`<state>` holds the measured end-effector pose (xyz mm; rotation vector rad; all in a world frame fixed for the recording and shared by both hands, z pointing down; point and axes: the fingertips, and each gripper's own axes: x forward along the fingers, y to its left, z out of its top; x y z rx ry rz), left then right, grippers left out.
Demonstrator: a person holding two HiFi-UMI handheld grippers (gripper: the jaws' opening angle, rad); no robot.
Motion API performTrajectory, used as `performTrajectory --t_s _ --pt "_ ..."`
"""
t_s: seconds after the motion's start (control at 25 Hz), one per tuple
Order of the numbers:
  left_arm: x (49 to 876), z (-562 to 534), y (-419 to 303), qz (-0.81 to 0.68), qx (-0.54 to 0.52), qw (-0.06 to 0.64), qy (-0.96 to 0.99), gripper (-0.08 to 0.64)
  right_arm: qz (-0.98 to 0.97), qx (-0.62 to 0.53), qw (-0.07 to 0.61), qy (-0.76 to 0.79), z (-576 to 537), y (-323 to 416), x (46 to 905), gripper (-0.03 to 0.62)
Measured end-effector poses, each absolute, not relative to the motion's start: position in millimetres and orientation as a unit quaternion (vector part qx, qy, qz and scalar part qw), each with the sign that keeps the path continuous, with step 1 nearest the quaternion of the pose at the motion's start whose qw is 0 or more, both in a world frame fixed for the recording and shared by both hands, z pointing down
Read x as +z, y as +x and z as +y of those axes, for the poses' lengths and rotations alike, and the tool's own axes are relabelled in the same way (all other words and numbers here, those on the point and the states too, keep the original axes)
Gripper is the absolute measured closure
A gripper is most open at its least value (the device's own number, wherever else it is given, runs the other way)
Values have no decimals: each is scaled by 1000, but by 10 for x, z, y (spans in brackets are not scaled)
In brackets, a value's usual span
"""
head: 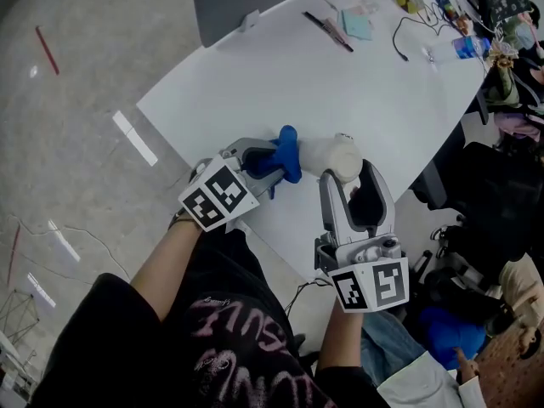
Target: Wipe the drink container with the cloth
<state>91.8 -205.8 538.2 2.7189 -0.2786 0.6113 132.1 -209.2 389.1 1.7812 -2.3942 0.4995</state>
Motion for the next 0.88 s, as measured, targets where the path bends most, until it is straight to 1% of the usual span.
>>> performTrajectory --t_s 0.16,0.44,0.56,0.76,0.88 --pt "5324 -2073 860 -108 207 180 955 463 -791 164 57 586 -2071 1334 3896 330" --pt "4858 -2110 731 -123 183 142 965 463 -793 164 52 584 -2030 1338 3891 328" --pt "4587 -2096 723 -119 165 115 972 463 -794 163 50 584 -2002 1335 3879 328" --pt "4327 -2045 855 -92 153 79 981 463 -794 163 48 584 -2016 1311 3868 328" --pt "4318 -2028 936 -82 152 78 982 463 -793 164 47 584 -2021 1317 3862 330"
